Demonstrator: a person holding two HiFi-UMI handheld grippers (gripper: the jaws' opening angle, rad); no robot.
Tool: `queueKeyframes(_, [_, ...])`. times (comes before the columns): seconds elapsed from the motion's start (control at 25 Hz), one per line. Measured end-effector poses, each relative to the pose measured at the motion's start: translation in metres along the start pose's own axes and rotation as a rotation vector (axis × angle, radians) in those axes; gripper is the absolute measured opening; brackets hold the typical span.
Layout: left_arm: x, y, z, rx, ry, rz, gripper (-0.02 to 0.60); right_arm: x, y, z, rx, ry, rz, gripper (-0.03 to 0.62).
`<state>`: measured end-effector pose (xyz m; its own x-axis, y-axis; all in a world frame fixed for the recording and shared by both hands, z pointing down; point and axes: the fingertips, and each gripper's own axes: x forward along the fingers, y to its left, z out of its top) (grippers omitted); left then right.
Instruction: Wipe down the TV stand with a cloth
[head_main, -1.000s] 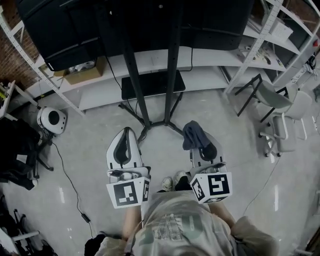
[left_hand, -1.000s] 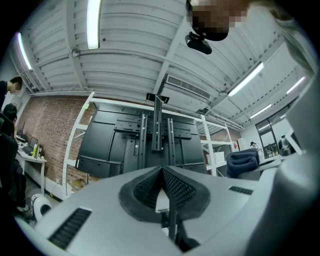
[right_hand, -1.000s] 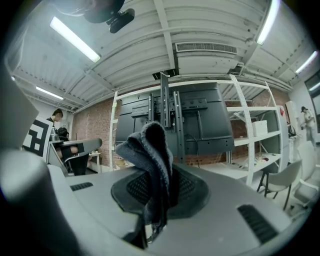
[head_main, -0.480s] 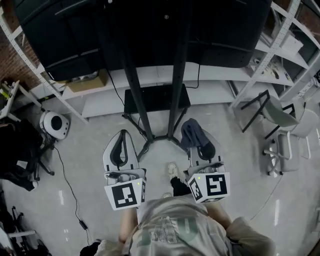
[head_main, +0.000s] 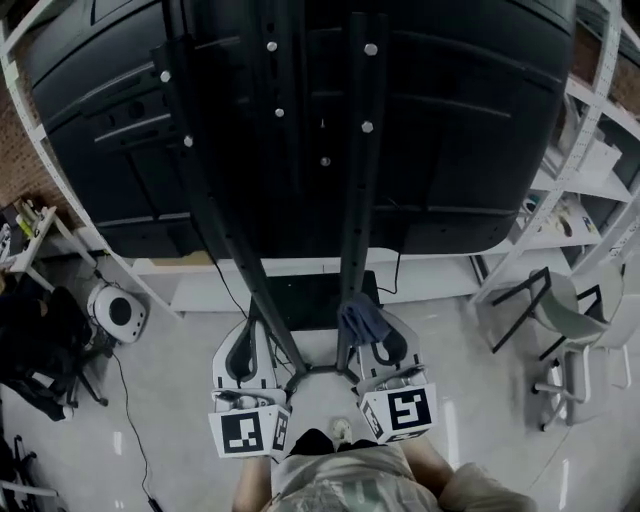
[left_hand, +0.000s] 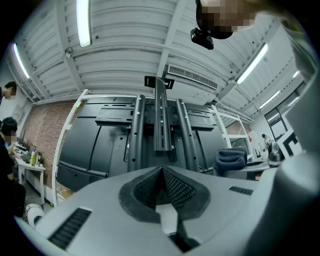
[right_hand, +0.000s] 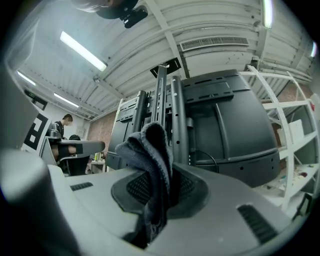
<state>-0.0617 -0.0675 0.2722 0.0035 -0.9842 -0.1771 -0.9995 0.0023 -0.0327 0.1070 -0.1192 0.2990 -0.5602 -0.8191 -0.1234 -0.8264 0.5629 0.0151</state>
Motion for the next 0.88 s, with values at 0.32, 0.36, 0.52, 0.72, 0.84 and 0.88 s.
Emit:
queueKeyframes(0.32, [0.069,-0.015,0.01,-0.006,-0.013,-0.044,0.015,0.036,-0.018,0.004,-0.017,0.015,-0.02,0.057])
queueKeyframes(0.36, [0.074,-0.015,0.011,-0.005,-0.016,-0.049,0.015,0.038,-0.02,0.006,-0.022,0.014,-0.026,0.057])
queueKeyframes(0.52, [0.087,-0.017,0.014,-0.013,-0.017,-0.086,0.014,0.049,-0.023,0.01,-0.045,0.028,-0.042,0.057])
queueKeyframes(0.72, [0.102,-0.026,0.013,-0.032,0.007,-0.185,0.015,0.065,-0.025,0.034,-0.076,0.007,-0.067,0.057])
queueKeyframes(0.84, [0.108,-0.022,0.023,-0.013,0.002,-0.196,0.015,0.074,-0.023,0.091,-0.288,-0.053,-0.098,0.057])
queueKeyframes(0.88, [0.11,-0.022,0.029,-0.011,-0.004,-0.203,0.015,0.077,-0.023,0.116,-0.4,-0.072,-0.119,0.057])
